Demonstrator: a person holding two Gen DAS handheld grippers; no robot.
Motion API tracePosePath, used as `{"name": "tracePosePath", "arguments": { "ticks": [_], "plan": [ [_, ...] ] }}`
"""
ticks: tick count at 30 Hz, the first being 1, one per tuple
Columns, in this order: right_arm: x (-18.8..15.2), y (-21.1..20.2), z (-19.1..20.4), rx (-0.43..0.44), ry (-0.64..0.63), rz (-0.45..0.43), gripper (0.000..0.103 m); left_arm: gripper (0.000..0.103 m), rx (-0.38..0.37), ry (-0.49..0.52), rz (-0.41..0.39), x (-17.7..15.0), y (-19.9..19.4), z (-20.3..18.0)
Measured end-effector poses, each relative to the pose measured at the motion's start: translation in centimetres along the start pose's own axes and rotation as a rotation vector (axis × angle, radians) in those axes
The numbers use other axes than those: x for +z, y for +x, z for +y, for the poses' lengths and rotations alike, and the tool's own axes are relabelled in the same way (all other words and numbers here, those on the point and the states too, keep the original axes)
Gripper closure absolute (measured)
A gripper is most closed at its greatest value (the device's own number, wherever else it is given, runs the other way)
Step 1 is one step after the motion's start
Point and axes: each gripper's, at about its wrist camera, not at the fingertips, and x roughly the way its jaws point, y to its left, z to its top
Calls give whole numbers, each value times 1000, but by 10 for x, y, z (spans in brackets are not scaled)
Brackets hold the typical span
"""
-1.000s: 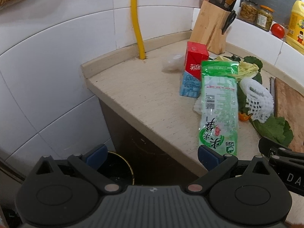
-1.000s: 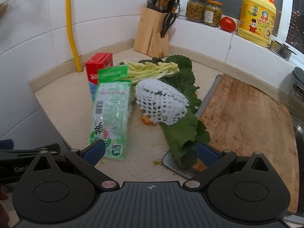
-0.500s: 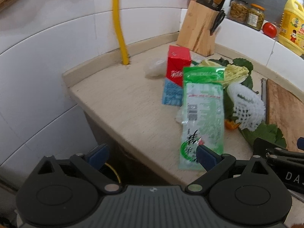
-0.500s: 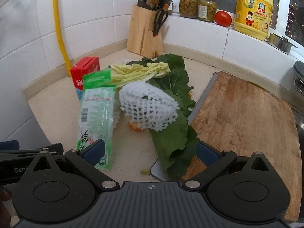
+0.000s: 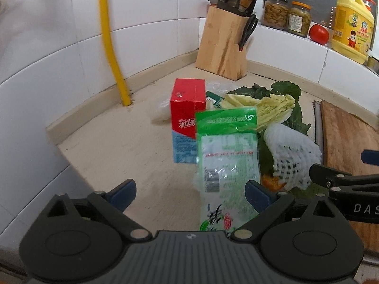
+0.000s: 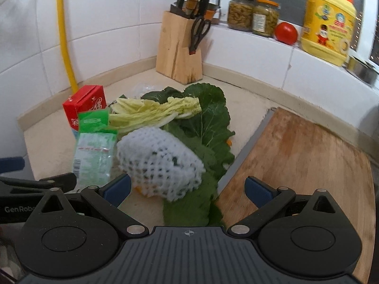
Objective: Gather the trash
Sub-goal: 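Grasp the green snack bag with the left gripper while the right gripper grasps the white foam net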
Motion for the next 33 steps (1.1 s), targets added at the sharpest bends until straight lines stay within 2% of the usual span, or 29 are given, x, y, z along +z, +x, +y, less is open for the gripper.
{"name": "tracePosePath", "arguments": {
  "ticks": [5, 8, 10, 11, 18, 21, 23, 24, 26, 28, 33],
  "plan": [
    [13, 15, -3, 19, -90, -21, 2, 8, -8, 15, -5, 4, 11, -3],
    [20, 26, -3, 37, -143, -15, 7, 8, -71, 17, -5, 6, 15, -3],
    [24, 33, -4, 73, -171, 5, 13, 8, -109, 12, -4, 7, 18, -4],
    [26, 36, -4, 94, -179, 13, 14, 8, -113, 13, -4, 8, 20, -5],
    [30, 59, -5, 220, -203, 93, 38, 8, -157, 34, 24, 11, 31, -10],
    [31, 66, -9, 255, -180, 121, 41, 9, -172, 41, 49, 13, 38, -12],
    [32, 69, -12, 282, -161, 138, 45, 20, -186, 41, 66, 13, 42, -13],
    [33, 70, -14, 297, -150, 147, 51, 23, -192, 43, 76, 14, 45, -14],
    [34, 74, -19, 324, -121, 168, 57, 38, -188, 43, 106, 14, 50, -16],
    [36, 76, -24, 339, -91, 185, 67, 39, -181, 42, 124, 13, 52, -17],
    [43, 73, -40, 397, 6, 192, 78, 44, -181, 35, 122, 13, 46, -13]
  ]
}}
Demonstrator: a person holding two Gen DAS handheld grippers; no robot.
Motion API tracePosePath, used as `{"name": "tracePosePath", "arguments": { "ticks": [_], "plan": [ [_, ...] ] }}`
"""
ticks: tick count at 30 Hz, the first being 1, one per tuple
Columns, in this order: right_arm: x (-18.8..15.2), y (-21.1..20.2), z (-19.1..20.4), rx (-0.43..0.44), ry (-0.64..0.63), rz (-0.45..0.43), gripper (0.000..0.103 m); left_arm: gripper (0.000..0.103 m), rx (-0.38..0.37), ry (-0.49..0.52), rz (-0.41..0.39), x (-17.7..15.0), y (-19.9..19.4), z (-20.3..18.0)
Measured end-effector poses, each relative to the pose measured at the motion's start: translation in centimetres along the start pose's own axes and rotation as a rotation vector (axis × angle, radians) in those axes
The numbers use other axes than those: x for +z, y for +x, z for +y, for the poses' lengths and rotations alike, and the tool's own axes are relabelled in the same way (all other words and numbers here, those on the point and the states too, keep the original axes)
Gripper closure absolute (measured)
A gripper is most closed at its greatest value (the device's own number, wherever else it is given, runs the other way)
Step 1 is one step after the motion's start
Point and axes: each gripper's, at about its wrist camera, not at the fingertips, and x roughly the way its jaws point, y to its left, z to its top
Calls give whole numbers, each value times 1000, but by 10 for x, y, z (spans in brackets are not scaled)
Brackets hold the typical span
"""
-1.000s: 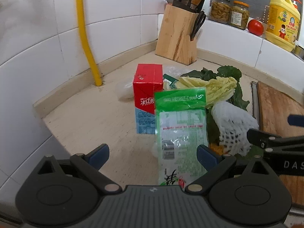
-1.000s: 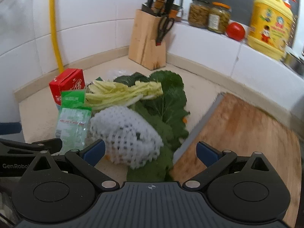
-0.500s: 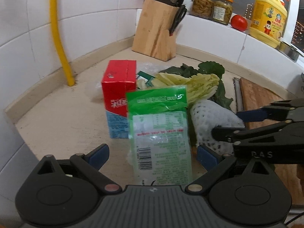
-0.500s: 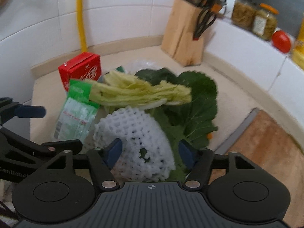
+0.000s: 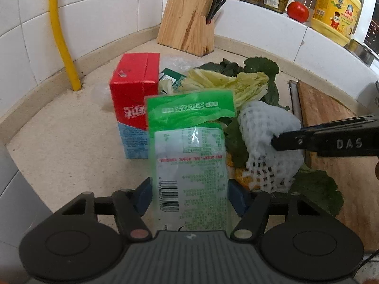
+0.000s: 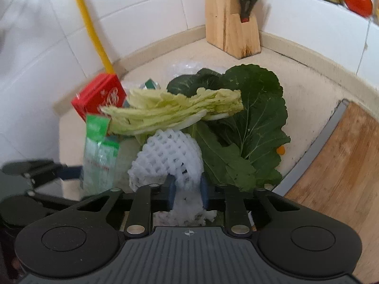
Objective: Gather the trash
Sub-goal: 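Grasp the green snack bag with the left gripper while the right gripper grasps the white foam net, then lift the snack bag and foam net and carry both toward the trash bin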
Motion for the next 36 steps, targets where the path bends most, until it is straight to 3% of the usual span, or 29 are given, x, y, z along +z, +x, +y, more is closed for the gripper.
{"name": "tracePosePath", "arguments": {
  "ticks": [9, 16, 36],
  "plan": [
    [2, -26, -5, 26, 36, -64, 85, 52, -41, -61, -32, 3, -18, 11],
    [-3, -29, -6, 38, 61, -52, 85, 58, -39, -62, -11, -3, -18, 8],
    [-36, -45, 29, -18, 73, -74, 85, 62, -56, -20, -89, -22, -53, 5]
  ]
}}
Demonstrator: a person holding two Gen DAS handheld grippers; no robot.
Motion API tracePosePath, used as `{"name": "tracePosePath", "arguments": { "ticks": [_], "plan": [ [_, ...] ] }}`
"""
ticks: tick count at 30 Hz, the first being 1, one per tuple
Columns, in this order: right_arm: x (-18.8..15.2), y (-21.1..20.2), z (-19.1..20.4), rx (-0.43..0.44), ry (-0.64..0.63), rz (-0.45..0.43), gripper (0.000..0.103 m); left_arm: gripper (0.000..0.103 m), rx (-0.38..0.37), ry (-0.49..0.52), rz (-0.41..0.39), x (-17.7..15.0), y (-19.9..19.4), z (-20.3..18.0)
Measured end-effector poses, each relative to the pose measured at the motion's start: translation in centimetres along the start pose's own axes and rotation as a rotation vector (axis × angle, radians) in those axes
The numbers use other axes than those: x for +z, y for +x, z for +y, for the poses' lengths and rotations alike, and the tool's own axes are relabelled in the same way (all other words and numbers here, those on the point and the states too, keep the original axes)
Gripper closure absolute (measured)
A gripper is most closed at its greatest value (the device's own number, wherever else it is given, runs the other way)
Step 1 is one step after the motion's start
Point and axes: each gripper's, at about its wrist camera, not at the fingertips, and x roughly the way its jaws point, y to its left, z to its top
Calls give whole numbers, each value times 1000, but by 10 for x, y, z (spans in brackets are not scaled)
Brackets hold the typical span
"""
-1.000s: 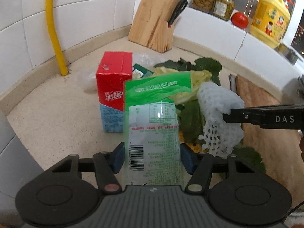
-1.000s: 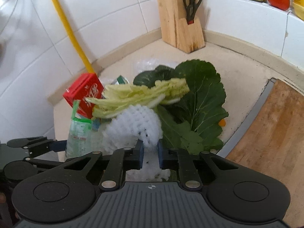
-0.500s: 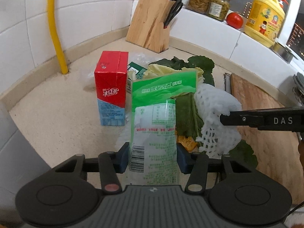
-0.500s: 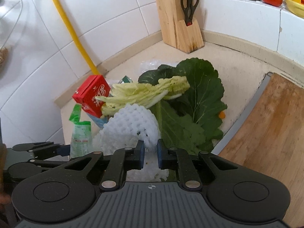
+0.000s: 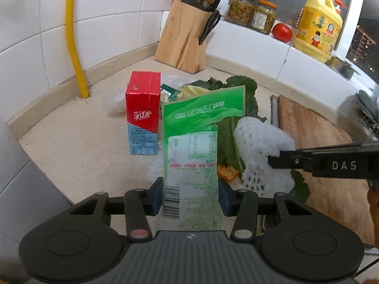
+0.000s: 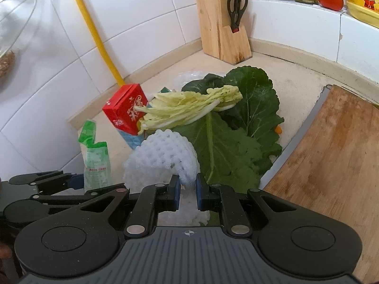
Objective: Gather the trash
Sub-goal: 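Lift the snack bag and foam net and carry both toward the trash bin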
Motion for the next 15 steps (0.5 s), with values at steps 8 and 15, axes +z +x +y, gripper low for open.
{"name": "tracePosePath", "arguments": {
  "ticks": [8, 15],
  "plan": [
    [-6, -2, 13, -22, -1, 0, 85, 66, 2, 10, -8, 1, -2, 0],
    [-4, -7, 23, -27, -20, -24, 85, 67, 13, 26, -20, 2, -6, 0]
  ]
}}
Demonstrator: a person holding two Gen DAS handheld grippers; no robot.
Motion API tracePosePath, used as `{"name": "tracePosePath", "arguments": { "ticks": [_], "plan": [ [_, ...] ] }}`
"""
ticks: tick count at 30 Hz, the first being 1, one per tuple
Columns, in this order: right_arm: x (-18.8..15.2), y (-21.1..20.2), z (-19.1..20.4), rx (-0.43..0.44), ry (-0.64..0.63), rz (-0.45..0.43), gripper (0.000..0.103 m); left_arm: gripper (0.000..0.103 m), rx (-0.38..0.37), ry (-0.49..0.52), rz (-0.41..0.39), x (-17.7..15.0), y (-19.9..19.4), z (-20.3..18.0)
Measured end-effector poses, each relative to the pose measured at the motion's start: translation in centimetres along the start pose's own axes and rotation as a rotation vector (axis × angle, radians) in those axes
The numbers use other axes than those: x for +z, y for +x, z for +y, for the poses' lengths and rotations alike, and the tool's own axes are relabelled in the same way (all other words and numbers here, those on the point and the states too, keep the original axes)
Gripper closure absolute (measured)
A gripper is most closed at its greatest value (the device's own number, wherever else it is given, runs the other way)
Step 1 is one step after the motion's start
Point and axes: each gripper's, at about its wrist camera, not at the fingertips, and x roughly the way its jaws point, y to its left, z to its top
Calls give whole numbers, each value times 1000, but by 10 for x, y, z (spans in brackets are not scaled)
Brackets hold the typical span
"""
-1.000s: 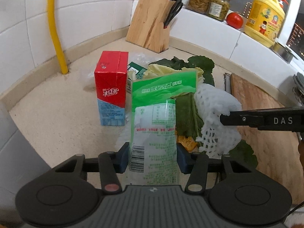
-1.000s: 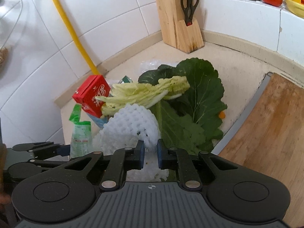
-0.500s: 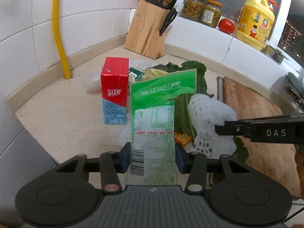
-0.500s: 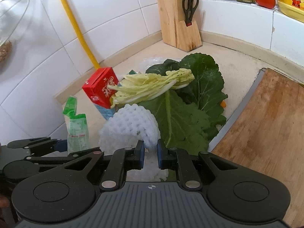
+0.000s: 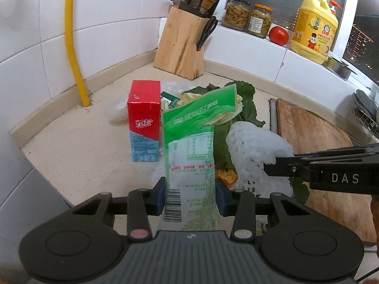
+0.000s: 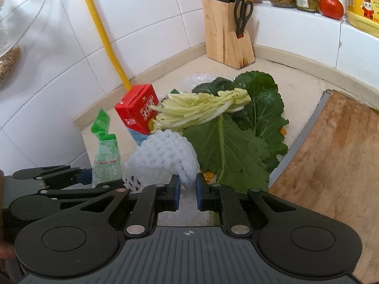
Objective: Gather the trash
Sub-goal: 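Lift the snack bag and foam net and carry both toward the trash bin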
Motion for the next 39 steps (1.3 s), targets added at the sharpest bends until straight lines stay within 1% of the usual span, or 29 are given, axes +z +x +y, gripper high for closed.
{"name": "tracePosePath", "arguments": {
  "ticks": [8, 23, 30, 39],
  "plan": [
    [9, -3, 18, 11, -40, -25, 85, 69, 16, -8, -58, 8, -15, 10],
    [20, -5, 57, 52, -111, -78, 85, 69, 76, -51, -119, 9, -40, 36],
    [21, 1, 82, 108, -157, -69, 85, 69, 145, -98, -136, -3, -58, 58],
    [19, 19, 131, 209, -252, -31, 85, 69, 254, -180, -150, -25, -82, 91]
  ]
}}
